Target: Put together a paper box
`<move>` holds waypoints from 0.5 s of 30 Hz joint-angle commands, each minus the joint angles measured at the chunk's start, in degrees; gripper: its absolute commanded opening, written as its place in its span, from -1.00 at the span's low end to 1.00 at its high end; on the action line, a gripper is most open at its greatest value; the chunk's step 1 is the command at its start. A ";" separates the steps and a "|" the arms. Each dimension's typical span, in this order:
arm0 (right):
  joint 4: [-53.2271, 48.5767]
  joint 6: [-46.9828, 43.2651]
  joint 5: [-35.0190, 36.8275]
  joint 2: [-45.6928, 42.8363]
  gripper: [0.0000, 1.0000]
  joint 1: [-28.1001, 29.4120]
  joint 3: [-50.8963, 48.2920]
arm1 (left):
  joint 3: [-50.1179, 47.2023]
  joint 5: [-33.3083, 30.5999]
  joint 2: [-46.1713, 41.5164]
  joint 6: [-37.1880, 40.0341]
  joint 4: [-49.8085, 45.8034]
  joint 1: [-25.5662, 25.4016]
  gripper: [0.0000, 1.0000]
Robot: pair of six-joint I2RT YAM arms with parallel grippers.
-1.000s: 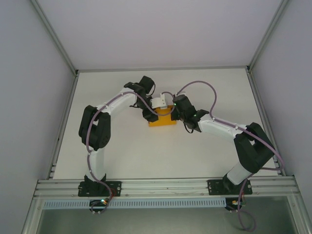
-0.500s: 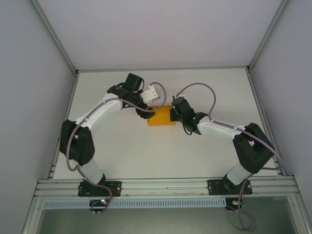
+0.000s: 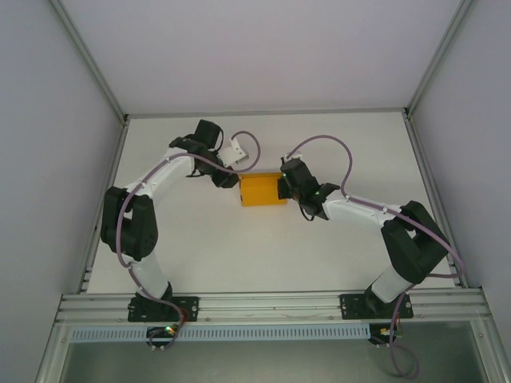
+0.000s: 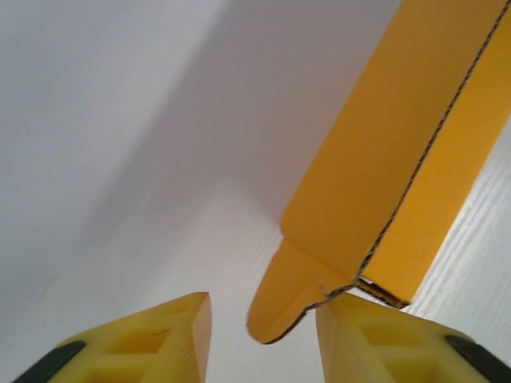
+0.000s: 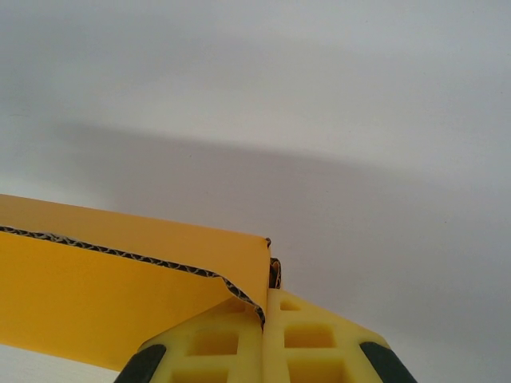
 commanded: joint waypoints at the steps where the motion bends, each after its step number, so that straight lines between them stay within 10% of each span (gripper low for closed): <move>1: -12.77 -0.84 -5.76 4.01 -1.00 1.08 -1.74 | 1.55 2.22 0.31 1.85 -1.60 -0.17 -0.40; 15: -13.89 0.07 -4.40 4.21 -1.00 1.68 -1.74 | 1.55 -2.12 -1.05 -3.01 1.11 -2.94 -1.00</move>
